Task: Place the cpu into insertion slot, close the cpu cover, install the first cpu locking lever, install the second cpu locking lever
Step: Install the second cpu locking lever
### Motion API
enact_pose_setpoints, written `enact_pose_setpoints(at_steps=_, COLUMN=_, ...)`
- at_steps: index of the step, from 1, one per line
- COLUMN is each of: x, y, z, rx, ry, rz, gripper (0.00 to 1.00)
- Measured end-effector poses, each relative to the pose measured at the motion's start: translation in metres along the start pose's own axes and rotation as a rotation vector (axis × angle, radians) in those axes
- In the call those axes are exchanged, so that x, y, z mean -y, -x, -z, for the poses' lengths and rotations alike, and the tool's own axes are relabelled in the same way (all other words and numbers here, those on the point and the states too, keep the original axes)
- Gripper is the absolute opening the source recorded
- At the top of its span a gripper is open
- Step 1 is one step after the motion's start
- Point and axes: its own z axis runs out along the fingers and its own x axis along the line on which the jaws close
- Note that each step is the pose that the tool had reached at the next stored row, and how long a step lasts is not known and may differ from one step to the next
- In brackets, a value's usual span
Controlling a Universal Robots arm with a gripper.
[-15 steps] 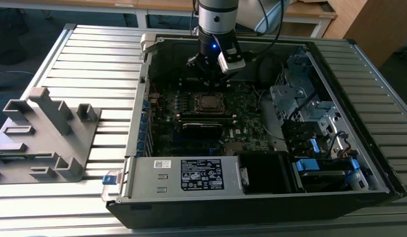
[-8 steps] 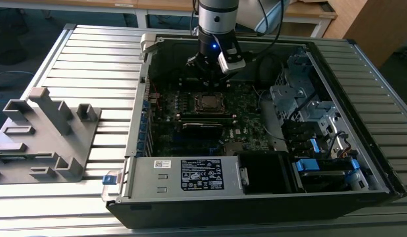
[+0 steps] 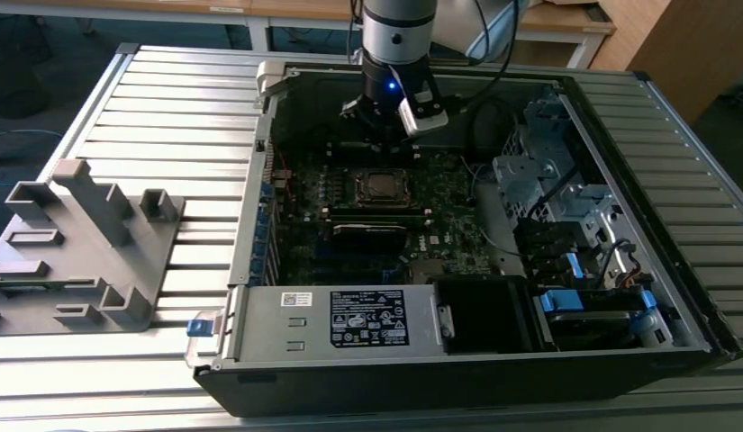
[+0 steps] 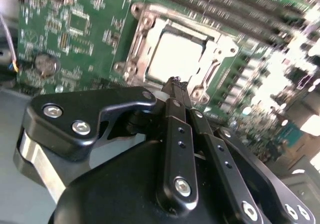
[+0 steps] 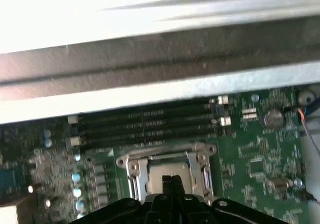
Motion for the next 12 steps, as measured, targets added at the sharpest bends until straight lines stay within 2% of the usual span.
enact_pose_setpoints(at_steps=5, x=0.002, y=0.0003, z=0.0001, rx=-0.0014, ry=0.0093, rz=0.001, gripper=0.1)
enact_pose_setpoints(at_steps=12, x=0.0077, y=0.0012, z=0.0001, rx=-0.0016, ry=0.0099, rz=0.009, gripper=0.1)
